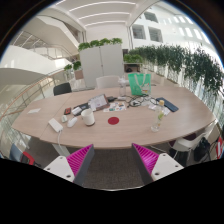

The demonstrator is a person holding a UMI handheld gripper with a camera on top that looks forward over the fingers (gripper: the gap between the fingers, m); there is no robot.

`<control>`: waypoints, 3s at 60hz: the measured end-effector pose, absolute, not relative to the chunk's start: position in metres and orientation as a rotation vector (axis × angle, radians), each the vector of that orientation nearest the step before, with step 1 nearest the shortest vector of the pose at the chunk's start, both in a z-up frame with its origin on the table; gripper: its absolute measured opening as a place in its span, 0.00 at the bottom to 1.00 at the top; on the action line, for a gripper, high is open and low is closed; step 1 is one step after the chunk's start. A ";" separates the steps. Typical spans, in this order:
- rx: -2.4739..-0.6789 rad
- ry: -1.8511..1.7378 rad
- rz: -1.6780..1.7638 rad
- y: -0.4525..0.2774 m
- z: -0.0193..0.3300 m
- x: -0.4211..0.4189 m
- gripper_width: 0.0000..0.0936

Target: Pour water

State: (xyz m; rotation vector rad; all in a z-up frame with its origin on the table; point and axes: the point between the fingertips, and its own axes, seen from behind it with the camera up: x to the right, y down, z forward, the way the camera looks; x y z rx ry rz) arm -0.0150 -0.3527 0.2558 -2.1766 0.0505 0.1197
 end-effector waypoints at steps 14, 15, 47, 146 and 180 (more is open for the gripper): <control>-2.146 0.104 0.059 -0.341 0.241 0.015 0.88; -2.130 0.099 0.049 -0.337 0.241 0.021 0.88; -1.798 0.168 -0.095 -0.101 0.106 0.250 0.88; -1.106 -1.745 -1.591 0.127 0.207 -0.102 0.37; -1.192 -1.758 -1.455 0.149 0.206 -0.118 0.34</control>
